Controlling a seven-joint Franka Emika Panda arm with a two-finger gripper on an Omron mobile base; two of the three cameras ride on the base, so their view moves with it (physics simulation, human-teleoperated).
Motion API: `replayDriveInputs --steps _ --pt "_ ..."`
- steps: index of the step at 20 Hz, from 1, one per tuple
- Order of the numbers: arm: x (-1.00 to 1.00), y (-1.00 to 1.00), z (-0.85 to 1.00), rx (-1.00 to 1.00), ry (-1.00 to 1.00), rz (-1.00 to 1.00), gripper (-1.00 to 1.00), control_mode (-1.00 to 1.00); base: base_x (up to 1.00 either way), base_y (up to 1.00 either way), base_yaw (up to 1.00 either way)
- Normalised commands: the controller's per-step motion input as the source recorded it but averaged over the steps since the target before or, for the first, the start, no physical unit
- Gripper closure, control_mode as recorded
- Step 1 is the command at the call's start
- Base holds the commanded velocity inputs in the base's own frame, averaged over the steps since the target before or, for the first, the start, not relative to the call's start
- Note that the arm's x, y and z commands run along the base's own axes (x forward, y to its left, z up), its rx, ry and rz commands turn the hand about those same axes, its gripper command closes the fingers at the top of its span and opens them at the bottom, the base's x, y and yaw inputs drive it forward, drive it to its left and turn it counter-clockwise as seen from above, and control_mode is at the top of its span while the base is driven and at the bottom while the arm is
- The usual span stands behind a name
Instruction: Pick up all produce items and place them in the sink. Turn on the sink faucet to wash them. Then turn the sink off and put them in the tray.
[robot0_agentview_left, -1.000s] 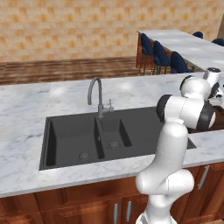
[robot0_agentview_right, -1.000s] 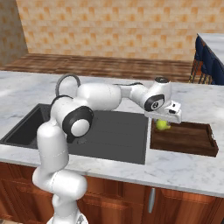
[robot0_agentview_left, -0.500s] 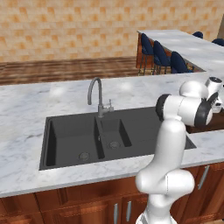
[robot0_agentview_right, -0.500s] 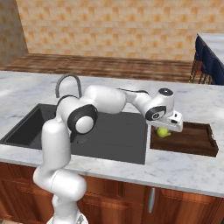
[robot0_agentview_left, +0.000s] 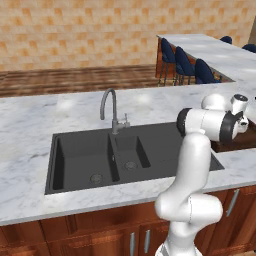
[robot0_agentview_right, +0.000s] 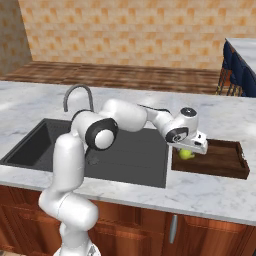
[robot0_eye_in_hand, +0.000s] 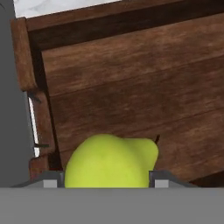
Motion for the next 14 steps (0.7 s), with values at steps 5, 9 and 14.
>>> replayDriveInputs --steps 5,9,14 --pt "0.33 -0.15 0.00 0.01 0.00 0.00 -1.00 -1.00 0.00 0.00 0.00" --pt "0.37 -0.18 0.07 0.03 0.00 0.00 -1.00 -1.00 0.00 0.00 0.00" --pt "-0.11 0.04 0.58 0.06 -0.01 0.01 -1.00 -1.00 0.00 0.00 0.00"
